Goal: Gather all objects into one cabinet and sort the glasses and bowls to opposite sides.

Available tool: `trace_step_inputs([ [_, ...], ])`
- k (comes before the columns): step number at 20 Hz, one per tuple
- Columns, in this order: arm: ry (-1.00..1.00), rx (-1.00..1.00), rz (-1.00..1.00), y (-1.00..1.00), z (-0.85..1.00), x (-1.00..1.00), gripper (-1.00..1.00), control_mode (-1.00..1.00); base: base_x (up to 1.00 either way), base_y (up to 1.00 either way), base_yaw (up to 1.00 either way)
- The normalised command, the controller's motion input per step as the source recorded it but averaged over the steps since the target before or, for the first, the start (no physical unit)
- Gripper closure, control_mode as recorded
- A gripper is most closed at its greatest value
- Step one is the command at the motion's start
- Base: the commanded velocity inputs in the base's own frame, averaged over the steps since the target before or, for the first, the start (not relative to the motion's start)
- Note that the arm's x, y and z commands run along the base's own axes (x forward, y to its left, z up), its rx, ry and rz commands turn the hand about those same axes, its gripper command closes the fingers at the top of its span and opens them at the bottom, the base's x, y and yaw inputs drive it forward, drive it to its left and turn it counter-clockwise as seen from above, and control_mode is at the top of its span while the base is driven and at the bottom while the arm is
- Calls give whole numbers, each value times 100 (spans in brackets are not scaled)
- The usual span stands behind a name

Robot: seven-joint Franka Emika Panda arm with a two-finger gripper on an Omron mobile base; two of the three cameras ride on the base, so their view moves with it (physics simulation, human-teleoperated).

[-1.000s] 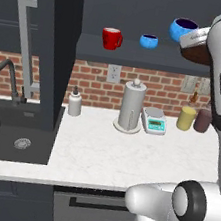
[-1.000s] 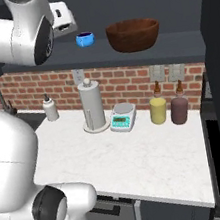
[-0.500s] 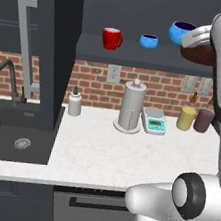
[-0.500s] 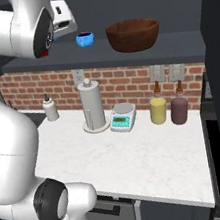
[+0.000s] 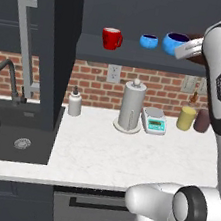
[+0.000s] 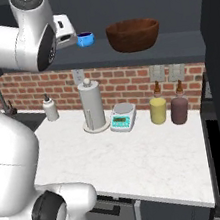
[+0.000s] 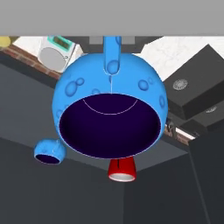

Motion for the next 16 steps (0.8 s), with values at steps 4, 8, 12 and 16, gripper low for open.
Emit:
trace_step_inputs([
  [4,0,0,5,4,-2,23,100,-100,0,0,0],
  [8,0,-4,7,8,-10,24,100,-100,0,0,0],
  [12,4,-1,5,0,0,50,100,-100,0,0,0],
  [16,5,-5,3,0,0,51,100,-100,0,0,0],
])
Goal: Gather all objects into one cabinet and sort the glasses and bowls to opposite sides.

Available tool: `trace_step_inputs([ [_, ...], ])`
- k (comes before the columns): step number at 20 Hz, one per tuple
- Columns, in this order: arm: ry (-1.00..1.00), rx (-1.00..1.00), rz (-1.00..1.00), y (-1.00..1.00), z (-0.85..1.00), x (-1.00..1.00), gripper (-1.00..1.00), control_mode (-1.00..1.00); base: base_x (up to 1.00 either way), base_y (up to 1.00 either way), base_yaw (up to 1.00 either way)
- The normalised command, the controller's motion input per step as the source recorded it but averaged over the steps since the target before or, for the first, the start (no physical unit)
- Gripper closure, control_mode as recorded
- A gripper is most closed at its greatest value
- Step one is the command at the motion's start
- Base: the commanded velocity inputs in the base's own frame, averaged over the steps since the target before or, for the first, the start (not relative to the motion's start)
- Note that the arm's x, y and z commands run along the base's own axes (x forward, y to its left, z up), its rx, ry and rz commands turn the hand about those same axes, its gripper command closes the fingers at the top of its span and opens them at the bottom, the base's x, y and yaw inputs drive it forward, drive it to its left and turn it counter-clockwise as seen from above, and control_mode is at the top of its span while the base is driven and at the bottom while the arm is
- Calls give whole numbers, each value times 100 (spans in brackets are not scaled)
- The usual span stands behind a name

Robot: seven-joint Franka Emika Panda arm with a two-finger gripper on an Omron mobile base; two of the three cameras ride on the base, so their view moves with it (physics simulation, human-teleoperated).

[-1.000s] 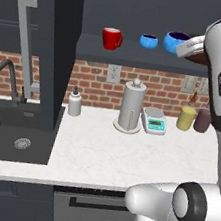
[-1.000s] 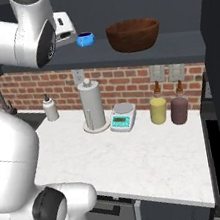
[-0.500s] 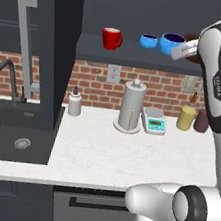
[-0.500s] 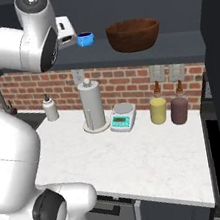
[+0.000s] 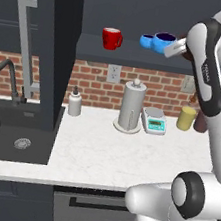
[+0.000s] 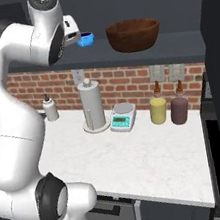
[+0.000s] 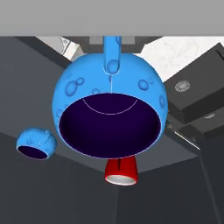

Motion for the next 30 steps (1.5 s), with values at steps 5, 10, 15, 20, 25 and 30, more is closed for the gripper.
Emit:
trace_step_inputs([
  [5,1,-8,0,10,-28,43,100,-100,0,0,0],
  [10,0,-7,0,11,-30,45,100,-100,0,0,0],
  [15,0,0,0,0,-11,61,100,-100,0,0,0],
  [20,0,0,0,0,-6,64,100,-100,0,0,0],
  [25,0,0,0,0,-22,48,100,-100,0,0,0],
  [30,0,-1,0,0,-27,49,100,-100,0,0,0],
])
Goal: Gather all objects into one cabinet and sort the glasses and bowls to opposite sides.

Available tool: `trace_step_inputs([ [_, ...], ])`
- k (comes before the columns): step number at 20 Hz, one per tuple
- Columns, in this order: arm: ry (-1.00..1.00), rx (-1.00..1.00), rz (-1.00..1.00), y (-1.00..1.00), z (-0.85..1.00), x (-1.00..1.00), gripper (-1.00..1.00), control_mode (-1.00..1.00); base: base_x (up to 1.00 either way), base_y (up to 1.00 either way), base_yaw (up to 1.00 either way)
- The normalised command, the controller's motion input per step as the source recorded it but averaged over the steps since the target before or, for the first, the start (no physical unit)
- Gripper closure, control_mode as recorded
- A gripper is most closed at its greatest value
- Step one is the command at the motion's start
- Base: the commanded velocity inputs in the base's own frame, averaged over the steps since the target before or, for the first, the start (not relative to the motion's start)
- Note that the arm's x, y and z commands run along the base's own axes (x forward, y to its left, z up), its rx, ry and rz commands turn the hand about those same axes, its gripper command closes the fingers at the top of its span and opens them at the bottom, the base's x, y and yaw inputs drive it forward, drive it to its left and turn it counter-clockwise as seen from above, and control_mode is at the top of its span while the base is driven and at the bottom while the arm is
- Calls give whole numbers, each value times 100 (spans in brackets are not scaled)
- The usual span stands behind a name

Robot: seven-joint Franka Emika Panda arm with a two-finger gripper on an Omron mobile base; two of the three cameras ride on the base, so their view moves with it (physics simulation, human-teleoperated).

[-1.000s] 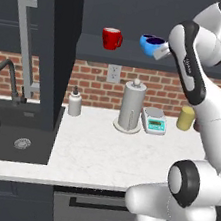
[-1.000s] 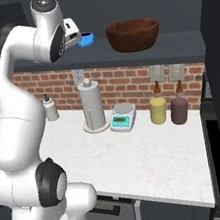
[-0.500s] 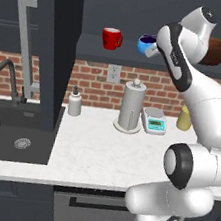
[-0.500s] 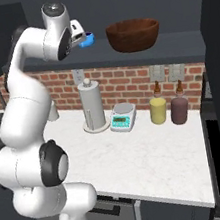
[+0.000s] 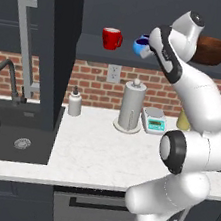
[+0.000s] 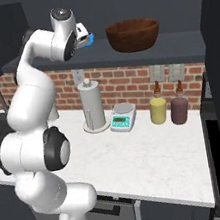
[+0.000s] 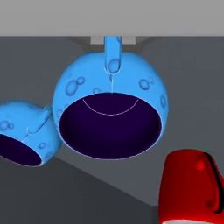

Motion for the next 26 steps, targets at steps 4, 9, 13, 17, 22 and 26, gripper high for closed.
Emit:
trace_step_inputs([
  [4,0,0,0,0,-19,54,100,-100,0,0,0],
  [9,0,0,0,1,-18,47,-100,-100,0,0,0],
  [13,0,-4,0,0,-15,5,-100,-100,0,0,0],
  [17,0,-6,0,0,-5,-2,-100,-100,0,0,0],
  [22,0,-5,0,0,-1,-24,-100,-100,0,0,0],
  [26,0,0,0,-36,6,-75,-100,-100,0,0,0],
])
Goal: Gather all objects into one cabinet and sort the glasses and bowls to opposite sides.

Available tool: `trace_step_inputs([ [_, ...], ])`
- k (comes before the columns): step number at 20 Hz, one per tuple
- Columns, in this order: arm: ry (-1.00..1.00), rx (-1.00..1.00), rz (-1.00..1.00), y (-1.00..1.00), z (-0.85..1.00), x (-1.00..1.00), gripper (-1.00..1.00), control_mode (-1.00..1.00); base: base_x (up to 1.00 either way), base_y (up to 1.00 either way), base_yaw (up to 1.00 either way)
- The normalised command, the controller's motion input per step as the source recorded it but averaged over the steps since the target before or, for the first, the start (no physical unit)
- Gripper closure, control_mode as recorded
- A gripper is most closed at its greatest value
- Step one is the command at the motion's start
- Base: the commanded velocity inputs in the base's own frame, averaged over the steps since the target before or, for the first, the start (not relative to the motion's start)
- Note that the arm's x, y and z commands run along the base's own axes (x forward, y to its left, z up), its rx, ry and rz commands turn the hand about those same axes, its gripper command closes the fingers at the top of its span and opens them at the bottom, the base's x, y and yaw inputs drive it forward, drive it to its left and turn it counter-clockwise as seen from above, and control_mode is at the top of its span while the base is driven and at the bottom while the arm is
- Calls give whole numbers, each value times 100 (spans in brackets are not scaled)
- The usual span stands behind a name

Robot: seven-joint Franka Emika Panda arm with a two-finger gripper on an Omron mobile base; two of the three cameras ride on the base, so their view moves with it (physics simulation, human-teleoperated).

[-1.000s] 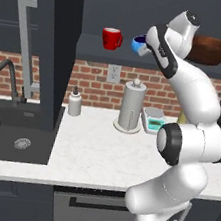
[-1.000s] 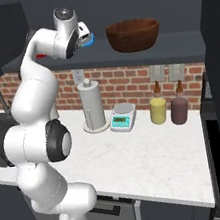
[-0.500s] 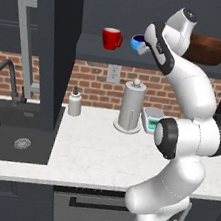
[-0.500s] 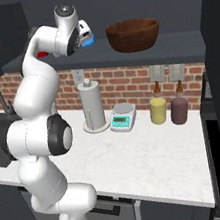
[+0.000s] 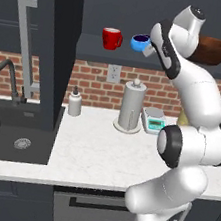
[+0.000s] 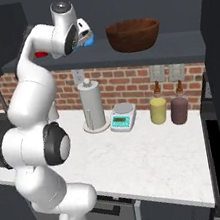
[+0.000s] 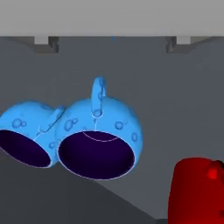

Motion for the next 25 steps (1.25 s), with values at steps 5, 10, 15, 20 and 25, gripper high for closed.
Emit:
trace_step_inputs([
  [5,0,0,0,-89,30,-100,-100,-100,0,0,0],
  [10,0,0,0,-89,37,-100,-100,-100,0,0,0],
  [15,0,5,-2,-57,63,-100,-100,-100,0,0,0],
  [20,3,13,-12,-33,83,-100,-100,-100,0,0,0],
  [25,2,15,-16,-31,71,-100,-100,-100,0,0,0],
])
